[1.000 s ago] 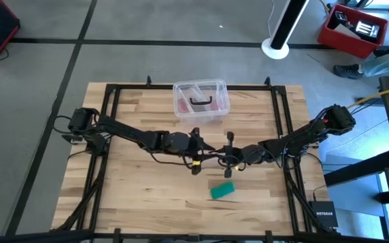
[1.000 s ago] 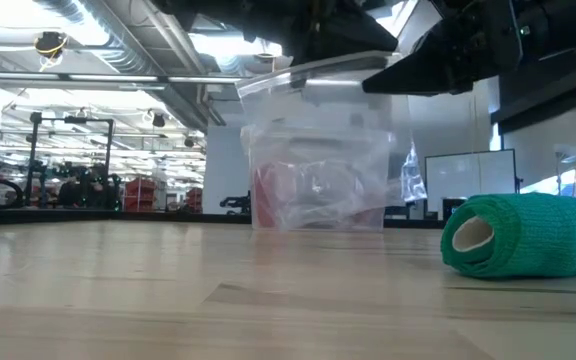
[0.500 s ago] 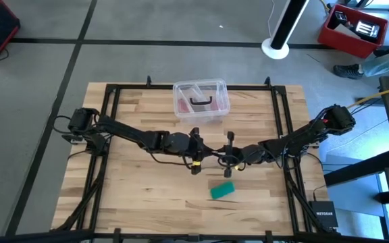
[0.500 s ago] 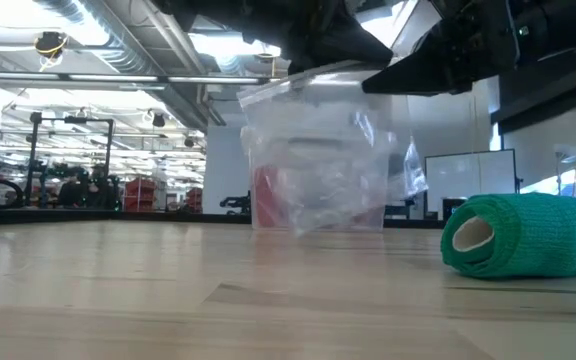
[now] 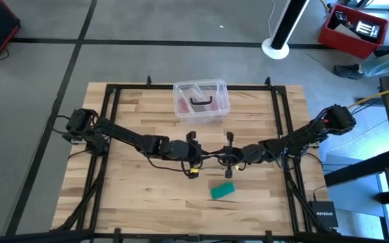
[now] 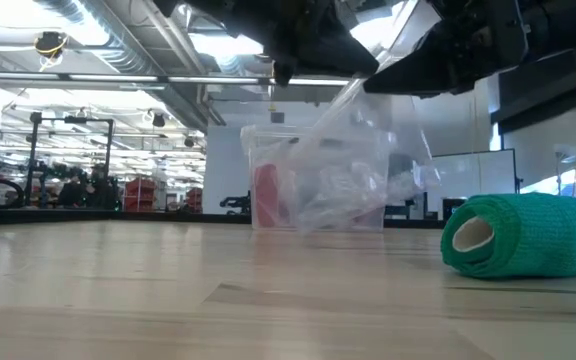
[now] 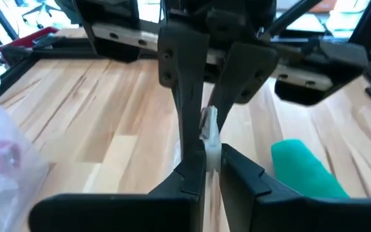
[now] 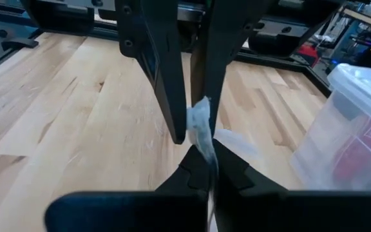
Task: Roll bandage
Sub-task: Open the transparent zip lock bag
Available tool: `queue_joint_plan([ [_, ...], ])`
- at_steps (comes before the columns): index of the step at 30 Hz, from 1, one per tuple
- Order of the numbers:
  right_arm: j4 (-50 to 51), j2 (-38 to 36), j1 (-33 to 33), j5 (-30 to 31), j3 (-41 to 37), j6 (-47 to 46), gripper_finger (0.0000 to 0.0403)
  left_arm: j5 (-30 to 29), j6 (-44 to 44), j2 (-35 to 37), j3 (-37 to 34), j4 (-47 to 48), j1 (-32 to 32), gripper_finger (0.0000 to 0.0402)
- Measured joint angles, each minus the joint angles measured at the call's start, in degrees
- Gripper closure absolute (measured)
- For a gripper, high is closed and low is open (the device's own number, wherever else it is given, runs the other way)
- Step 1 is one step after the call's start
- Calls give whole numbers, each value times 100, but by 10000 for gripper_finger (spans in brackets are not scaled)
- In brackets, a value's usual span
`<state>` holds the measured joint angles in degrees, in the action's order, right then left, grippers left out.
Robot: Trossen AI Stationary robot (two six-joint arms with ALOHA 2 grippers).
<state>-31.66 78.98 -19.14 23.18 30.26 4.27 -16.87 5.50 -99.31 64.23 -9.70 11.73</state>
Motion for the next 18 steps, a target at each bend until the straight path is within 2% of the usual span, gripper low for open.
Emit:
queue_joint_plan([
  [18,-82,-2,4,-276,-2,-17,401,-23,-149,4,4,666,-13,376],
])
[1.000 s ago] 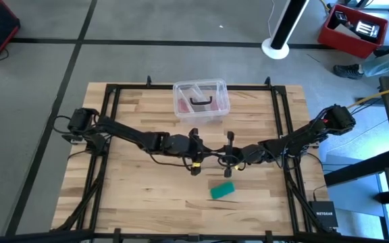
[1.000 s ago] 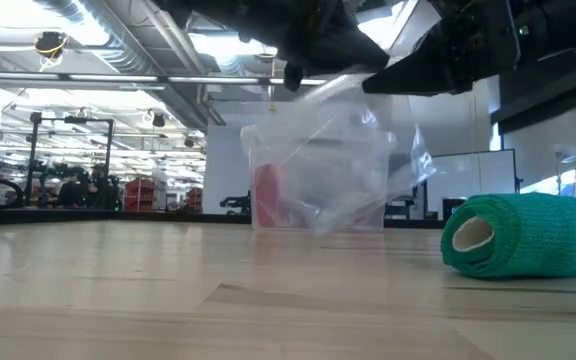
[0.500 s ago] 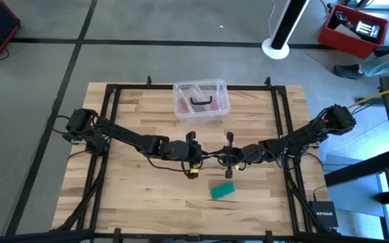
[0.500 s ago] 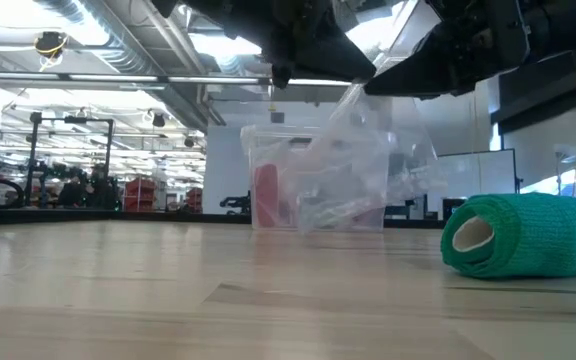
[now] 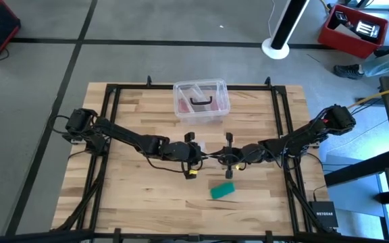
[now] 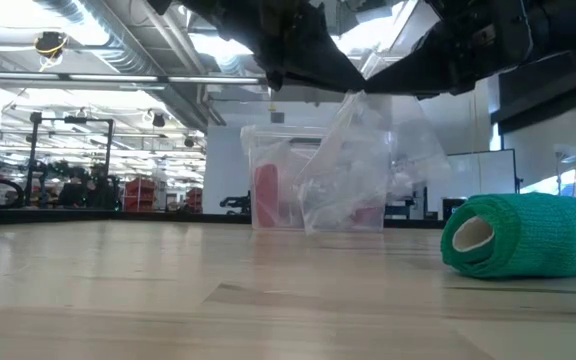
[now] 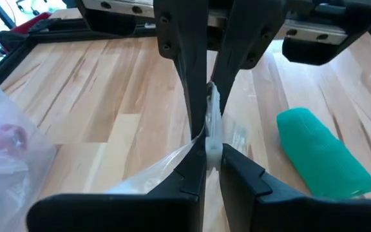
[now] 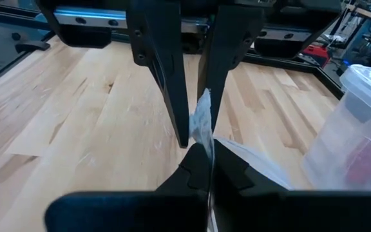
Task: Roll bandage
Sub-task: Open the transparent zip lock bag
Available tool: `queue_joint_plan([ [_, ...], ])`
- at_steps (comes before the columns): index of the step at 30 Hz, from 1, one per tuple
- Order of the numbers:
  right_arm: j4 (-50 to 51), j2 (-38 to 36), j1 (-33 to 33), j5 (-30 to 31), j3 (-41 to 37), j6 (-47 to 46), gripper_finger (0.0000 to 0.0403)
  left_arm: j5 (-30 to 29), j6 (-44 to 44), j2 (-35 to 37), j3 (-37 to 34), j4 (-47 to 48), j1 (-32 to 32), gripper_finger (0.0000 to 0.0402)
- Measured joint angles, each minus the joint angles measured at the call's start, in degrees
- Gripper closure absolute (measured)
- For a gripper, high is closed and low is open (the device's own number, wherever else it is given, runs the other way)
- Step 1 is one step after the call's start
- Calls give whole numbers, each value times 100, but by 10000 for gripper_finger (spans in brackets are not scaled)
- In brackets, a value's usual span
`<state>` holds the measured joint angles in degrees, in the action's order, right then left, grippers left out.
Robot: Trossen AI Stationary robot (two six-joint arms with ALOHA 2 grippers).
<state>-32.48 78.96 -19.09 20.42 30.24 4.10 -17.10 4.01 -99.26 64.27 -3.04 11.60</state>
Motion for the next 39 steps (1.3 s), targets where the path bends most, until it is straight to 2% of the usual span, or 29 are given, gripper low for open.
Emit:
queue_joint_plan([
  [14,137,-573,3,-766,0,-147,401,-126,-212,-7,-11,78,4,373],
  [18,117,-988,-21,-987,44,-164,401,-207,-206,-59,-61,471,-9,373],
  [27,1224,-1850,-2,-823,26,-206,401,-207,182,-11,-10,1082,84,373],
  [30,1304,-2015,-15,-801,65,-337,401,-174,201,-13,-100,1577,167,373],
  [35,1836,-1960,-11,-796,28,-387,401,-154,358,255,-29,1335,202,373],
  [39,2290,-1964,-9,-801,39,-398,401,-149,398,653,-61,1562,172,361],
])
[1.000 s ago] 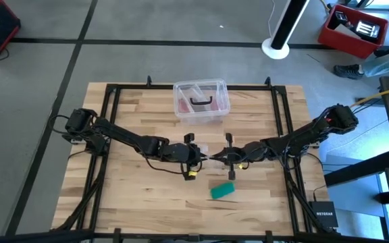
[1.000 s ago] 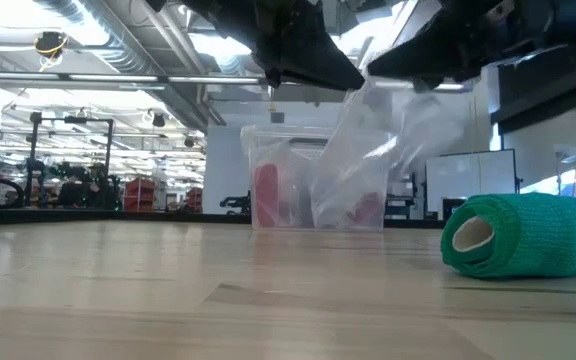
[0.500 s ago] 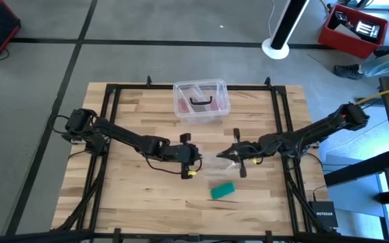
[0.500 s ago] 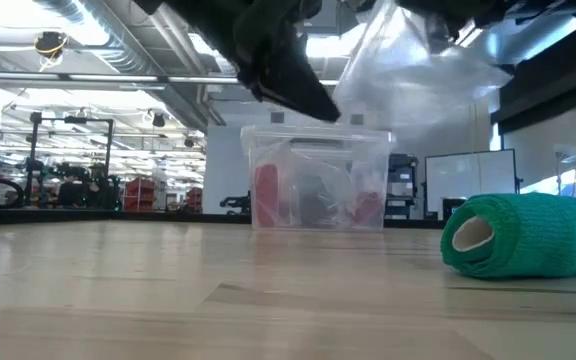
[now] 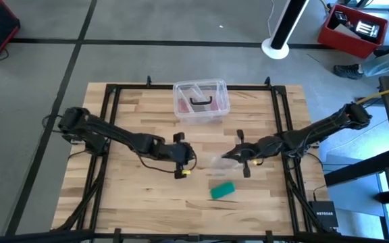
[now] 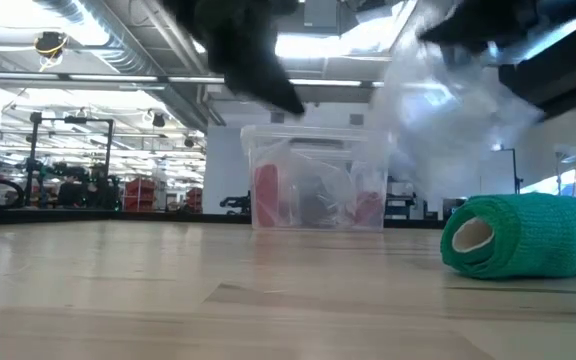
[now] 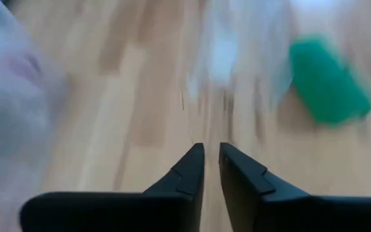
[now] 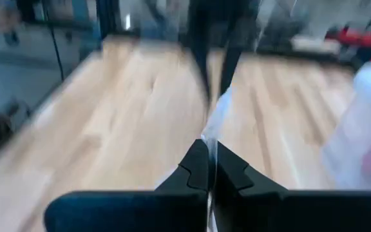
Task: Roll bandage
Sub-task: Open the transparent zip lock bag
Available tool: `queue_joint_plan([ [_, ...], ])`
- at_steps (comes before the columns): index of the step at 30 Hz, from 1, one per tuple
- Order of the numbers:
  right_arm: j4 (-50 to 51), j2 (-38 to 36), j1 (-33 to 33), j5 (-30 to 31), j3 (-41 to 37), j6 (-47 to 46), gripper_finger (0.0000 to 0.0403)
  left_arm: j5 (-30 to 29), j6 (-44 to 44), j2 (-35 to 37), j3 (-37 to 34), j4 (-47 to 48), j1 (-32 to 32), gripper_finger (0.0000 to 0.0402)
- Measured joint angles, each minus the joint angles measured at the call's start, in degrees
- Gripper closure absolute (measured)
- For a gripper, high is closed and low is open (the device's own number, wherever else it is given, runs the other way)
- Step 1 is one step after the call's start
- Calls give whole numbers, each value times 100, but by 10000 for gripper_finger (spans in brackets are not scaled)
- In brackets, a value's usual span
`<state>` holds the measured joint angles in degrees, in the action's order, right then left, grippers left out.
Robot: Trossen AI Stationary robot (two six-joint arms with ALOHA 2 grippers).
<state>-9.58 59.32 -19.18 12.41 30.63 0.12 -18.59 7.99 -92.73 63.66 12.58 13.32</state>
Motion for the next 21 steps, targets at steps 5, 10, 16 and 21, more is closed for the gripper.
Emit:
queue_joint_plan([
  [5,322,346,0,-254,-30,572,401,-26,-98,584,42,-510,-92,302],
  [10,-609,961,7,-409,-29,1759,401,-28,-244,600,35,-772,-346,235],
  [16,-1446,1508,9,-535,280,2915,401,362,-131,385,28,-659,-490,208],
  [21,-1252,1567,9,-445,361,3016,401,953,-143,99,33,-645,-289,216],
])
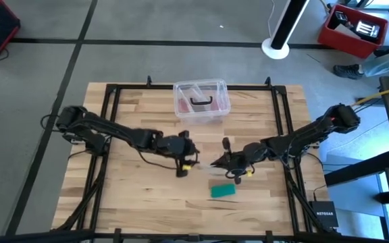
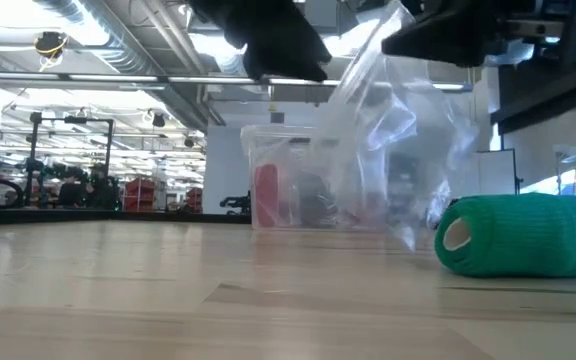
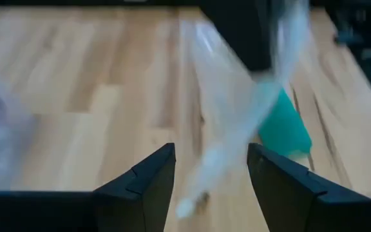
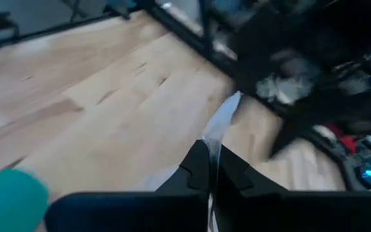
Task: Roll bandage
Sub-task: Open the transparent zip lock bag
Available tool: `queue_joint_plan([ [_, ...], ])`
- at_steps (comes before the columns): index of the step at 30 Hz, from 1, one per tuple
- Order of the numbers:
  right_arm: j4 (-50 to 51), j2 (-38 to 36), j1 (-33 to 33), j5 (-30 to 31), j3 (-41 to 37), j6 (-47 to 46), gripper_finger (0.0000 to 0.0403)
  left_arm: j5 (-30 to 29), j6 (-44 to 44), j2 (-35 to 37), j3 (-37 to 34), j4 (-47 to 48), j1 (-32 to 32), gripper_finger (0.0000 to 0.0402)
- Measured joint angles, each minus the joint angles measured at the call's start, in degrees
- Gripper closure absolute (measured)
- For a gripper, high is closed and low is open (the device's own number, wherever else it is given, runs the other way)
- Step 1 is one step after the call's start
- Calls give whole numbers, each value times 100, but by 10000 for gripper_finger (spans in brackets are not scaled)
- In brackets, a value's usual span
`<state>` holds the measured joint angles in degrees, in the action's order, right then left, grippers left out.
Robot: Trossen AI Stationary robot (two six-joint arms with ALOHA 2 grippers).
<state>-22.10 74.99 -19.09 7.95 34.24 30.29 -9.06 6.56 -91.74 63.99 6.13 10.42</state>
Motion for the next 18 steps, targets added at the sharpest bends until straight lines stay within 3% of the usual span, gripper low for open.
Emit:
queue_joint_plan([
  [7,-54,-6,0,44,10,4,401,-39,-276,-211,2,-277,227,223],
  [14,-29,-6,0,-4,11,-140,401,-767,-546,-136,9,-188,218,224],
  [18,-42,-6,0,-3,11,-147,401,-757,-630,-249,9,-365,198,224],
])
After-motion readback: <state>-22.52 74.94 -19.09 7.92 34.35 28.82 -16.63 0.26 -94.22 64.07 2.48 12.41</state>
